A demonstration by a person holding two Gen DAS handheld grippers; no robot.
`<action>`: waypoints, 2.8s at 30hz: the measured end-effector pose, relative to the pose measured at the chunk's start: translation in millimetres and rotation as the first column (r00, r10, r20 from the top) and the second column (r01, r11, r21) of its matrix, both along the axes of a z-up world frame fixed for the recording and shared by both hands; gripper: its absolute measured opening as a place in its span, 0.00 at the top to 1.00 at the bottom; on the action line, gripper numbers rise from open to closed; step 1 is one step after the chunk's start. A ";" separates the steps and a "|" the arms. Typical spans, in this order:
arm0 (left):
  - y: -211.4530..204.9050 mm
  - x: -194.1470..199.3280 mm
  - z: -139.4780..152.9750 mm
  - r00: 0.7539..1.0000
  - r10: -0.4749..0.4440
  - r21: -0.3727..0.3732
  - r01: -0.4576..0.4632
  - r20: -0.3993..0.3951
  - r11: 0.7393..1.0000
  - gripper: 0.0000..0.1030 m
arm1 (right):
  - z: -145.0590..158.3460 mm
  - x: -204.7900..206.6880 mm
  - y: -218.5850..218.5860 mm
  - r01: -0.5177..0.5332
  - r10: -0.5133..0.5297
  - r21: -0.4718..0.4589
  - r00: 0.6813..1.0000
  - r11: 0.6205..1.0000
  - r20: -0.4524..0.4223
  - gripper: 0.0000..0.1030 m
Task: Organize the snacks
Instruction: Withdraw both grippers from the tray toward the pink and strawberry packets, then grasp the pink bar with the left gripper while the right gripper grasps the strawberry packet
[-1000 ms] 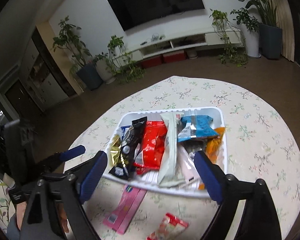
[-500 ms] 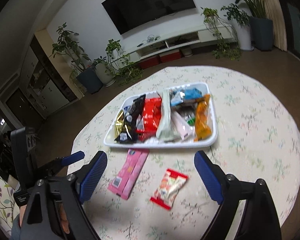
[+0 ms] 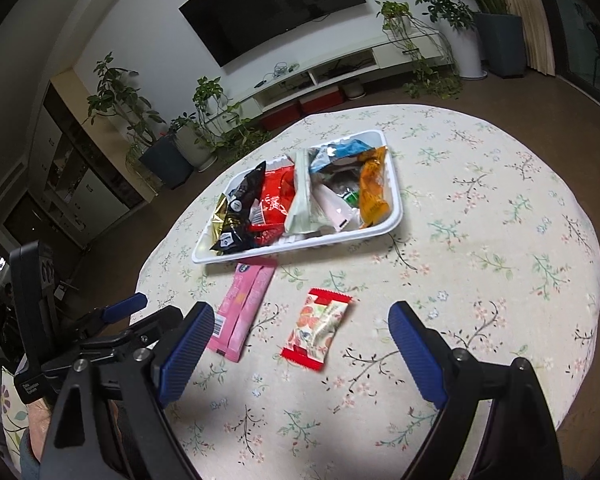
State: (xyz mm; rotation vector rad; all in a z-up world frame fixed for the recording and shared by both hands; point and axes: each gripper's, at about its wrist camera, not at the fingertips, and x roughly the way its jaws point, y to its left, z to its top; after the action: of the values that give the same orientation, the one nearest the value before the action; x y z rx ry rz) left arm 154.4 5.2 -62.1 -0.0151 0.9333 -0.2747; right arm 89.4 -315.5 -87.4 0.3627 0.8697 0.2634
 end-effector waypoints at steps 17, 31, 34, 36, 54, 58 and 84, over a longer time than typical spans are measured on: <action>-5.4 8.0 -20.4 0.999 -0.008 0.046 0.010 -0.038 0.999 0.00 | -16.8 -8.4 -0.7 0.008 -0.008 -0.005 1.000 1.000 -0.023 0.12; -20.0 38.2 -44.0 0.994 -0.028 0.129 0.041 -0.103 0.991 0.00 | -24.7 -12.1 -4.7 0.017 -0.017 -0.010 0.999 1.000 -0.028 0.12; -28.3 48.0 -52.9 0.991 -0.040 0.154 0.060 -0.128 0.986 0.00 | -25.2 -12.4 -5.7 0.017 -0.018 -0.009 1.000 1.000 -0.026 0.12; -32.8 53.1 -56.8 0.990 -0.046 0.167 0.069 -0.135 0.984 0.00 | -25.5 -12.6 -6.1 0.018 -0.019 -0.007 0.999 1.000 -0.027 0.12; -55.9 73.6 -71.5 0.968 -0.176 0.153 0.204 -0.176 0.967 0.74 | -30.9 -11.2 -5.7 0.016 -0.018 -0.031 0.999 0.999 -0.049 0.12; -42.6 62.9 -68.9 0.971 -0.176 0.108 0.194 -0.159 0.975 0.79 | -32.3 -6.4 4.6 -0.002 -0.004 -0.072 0.997 0.997 -0.075 0.13; 24.9 -20.6 -45.5 0.994 -0.089 -0.063 0.085 -0.058 0.994 0.80 | -63.7 51.9 89.8 -0.156 0.060 -0.429 0.971 0.890 -0.230 0.64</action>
State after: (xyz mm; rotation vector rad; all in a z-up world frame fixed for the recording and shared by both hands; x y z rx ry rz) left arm 133.8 30.1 -107.5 -0.0382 0.9876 -0.3849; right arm 141.3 -225.7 -151.1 -0.0906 1.1322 0.1223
